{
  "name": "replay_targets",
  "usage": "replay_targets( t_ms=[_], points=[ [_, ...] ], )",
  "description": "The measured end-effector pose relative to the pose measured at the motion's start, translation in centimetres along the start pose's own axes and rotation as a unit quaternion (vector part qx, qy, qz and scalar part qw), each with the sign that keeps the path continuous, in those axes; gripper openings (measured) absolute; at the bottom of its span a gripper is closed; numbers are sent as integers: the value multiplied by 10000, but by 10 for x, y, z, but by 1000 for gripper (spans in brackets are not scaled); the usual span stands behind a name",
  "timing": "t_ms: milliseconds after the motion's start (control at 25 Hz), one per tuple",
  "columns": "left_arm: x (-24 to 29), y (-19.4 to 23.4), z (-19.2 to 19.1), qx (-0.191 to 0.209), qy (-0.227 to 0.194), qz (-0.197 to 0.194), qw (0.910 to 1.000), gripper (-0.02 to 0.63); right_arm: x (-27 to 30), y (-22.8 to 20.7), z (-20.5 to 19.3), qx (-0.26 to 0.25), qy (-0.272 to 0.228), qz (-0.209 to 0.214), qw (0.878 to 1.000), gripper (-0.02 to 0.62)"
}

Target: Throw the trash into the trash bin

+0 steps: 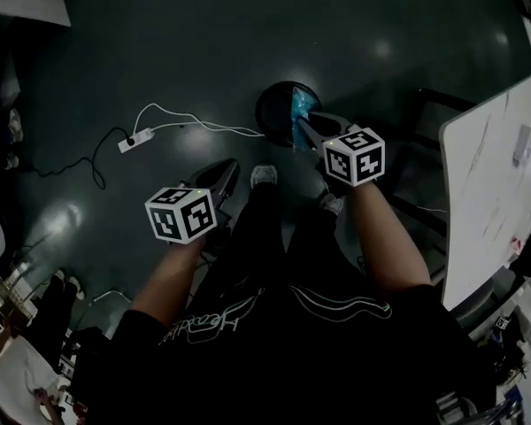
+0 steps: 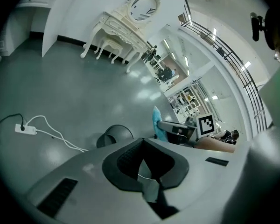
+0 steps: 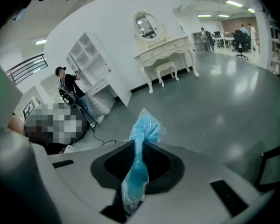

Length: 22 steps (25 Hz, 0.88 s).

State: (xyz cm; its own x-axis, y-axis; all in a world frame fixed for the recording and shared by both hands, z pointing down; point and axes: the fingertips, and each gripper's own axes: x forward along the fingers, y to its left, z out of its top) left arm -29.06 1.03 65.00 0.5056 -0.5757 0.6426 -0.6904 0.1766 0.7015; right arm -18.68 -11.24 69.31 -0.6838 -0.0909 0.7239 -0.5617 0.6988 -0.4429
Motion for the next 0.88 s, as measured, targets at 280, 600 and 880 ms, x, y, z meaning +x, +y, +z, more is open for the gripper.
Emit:
replay_targets(
  t_ms=[280, 600, 880],
  points=[
    [24, 35, -18, -303, 376, 180, 9987, 5, 79, -56, -84, 675, 885, -218, 9935, 75],
    [31, 63, -20, -429, 519, 278, 9973, 5, 124, -78, -128, 1014, 1347, -829, 9822, 75],
    [34, 69, -24, -617, 647, 20, 9960, 5, 134, -89, -132, 943, 1433, -1248, 9772, 122]
  ],
)
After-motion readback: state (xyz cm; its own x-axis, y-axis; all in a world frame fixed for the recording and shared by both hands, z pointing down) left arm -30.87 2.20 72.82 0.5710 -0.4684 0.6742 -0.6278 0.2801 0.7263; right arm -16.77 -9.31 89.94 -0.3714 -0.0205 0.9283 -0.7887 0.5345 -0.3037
